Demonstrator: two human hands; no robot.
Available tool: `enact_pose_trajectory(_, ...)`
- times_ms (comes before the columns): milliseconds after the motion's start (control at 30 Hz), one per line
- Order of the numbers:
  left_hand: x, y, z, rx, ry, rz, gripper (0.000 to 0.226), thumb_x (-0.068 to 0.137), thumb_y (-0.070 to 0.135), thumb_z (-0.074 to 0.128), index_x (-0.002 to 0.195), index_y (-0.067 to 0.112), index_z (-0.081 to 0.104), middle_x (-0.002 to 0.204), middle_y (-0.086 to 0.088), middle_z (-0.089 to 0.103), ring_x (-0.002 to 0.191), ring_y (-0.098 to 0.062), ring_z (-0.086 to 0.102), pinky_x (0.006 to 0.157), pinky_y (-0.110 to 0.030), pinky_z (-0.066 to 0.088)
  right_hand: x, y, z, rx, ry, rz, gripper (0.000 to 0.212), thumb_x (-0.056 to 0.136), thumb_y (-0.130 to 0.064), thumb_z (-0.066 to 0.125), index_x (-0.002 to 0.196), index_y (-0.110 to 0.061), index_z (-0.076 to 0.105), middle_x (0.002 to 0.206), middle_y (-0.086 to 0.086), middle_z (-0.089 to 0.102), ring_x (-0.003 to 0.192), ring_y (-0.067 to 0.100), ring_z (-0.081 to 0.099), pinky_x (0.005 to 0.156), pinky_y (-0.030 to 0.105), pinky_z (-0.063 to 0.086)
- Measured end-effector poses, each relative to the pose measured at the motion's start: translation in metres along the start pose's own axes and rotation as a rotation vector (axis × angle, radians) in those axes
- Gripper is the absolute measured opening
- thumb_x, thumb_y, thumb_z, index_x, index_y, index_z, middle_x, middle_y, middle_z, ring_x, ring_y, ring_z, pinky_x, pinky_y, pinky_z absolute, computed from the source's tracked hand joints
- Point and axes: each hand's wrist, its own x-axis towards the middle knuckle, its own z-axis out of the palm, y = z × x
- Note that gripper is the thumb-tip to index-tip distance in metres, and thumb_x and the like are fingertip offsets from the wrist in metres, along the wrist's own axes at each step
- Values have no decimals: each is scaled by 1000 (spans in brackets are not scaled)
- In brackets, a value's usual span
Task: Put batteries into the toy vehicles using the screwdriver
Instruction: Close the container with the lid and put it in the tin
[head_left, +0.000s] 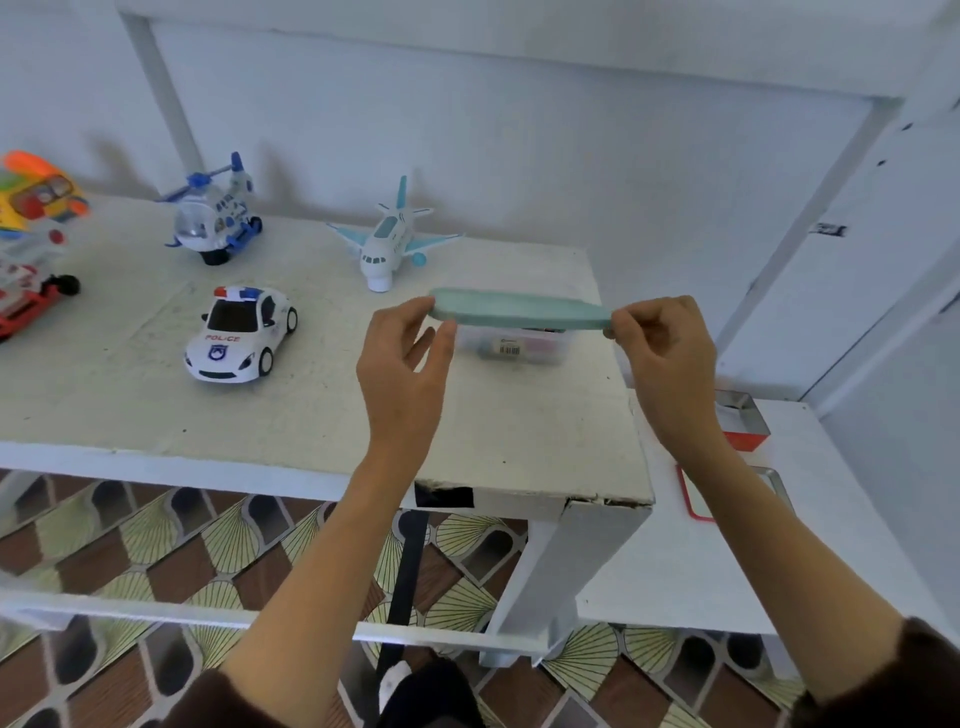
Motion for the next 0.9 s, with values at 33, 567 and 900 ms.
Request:
enact_pose_trajectory(33, 3, -1, 2, -13, 19, -19, 23, 90, 5, 63, 114, 7, 60, 106, 0, 59, 105, -13, 61, 89, -14, 49, 2, 2, 1, 3, 17, 16, 9, 88, -13, 58, 84, -5, 61, 92, 5, 51, 72, -2, 52, 67, 8, 43)
enact_pose_trajectory(567, 61, -65, 40, -195, 74, -525, 31, 84, -6, 66, 112, 8, 63, 98, 1, 66, 95, -14, 63, 78, -14, 52, 40, 51, 61, 168, 135, 410, 25, 80, -15, 70, 101, -14, 57, 99, 9, 60, 77, 8, 56, 76, 17, 49)
enact_pose_trajectory(900, 75, -86, 42, 12, -49, -428, 33, 87, 1, 64, 114, 19, 63, 108, 8, 65, 94, -4, 56, 75, -9, 47, 56, 69, 78, 95, 113, 552, 21, 80, -8, 66, 98, -16, 58, 107, 8, 61, 89, 15, 59, 75, 19, 48)
